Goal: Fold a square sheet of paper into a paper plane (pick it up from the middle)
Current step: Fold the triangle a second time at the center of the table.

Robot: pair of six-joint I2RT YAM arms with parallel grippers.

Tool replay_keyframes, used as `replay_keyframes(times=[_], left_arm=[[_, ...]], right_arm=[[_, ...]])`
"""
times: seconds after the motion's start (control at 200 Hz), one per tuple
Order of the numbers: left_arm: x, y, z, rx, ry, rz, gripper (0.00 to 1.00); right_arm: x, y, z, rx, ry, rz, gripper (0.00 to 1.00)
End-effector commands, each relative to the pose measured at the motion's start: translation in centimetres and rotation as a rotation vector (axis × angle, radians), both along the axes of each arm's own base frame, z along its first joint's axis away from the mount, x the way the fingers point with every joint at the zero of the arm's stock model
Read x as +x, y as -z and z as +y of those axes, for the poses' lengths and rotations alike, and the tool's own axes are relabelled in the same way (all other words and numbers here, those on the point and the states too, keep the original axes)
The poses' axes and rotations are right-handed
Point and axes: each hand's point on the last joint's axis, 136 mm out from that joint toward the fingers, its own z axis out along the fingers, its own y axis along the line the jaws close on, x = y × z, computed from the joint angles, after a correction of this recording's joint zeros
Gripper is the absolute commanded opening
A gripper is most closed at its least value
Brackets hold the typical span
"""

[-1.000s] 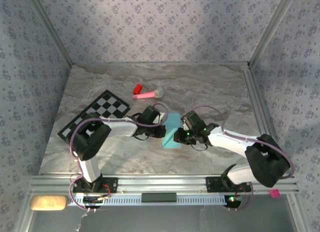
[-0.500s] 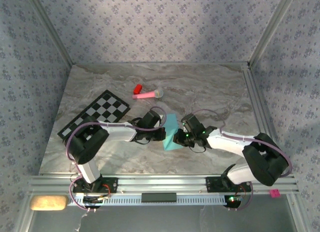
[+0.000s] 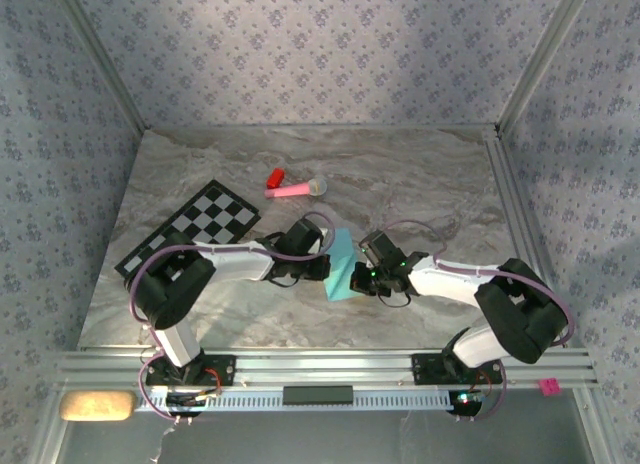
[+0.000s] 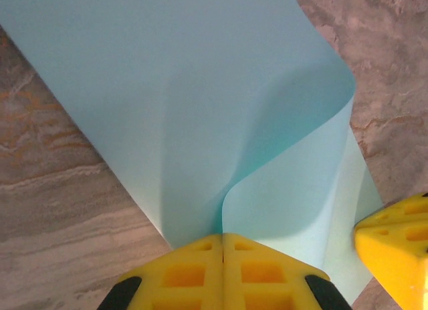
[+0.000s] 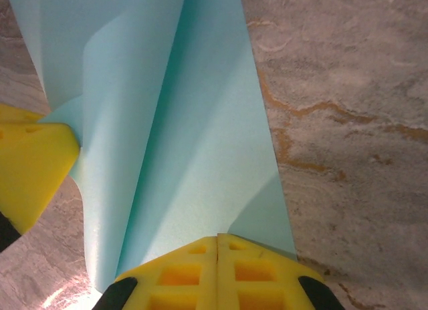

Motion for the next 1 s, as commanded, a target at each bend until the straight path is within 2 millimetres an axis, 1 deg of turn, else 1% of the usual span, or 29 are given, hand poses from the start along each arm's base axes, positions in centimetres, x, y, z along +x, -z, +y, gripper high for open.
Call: replay_keyframes(times=[0.0,0.305,0.64,0.994], left_arm=[[1.0,-0.8,0.1,0.018,0.009,-0.038,0.02],[1.1,0.1,0.1,0.035,0.023,-0.028,0.02],[1.1,0.0,-0.2,0.029,0.055,-0.044,0.03],[1.5,0.1,-0.5,0.04,0.078,-0.065,0.03]], right_arm=[[-1.5,2.2,-2.3,-0.126,-0.011,0.063,0.04],[-1.5,2.4,-1.9,-0.116,-0.029,0.074,0.04],[-1.8,2.7,-2.2,-0.133,-0.044,0.086,0.04],[-2.2,3.2,-2.3,-0.141,-0.063,0.106,0.03]])
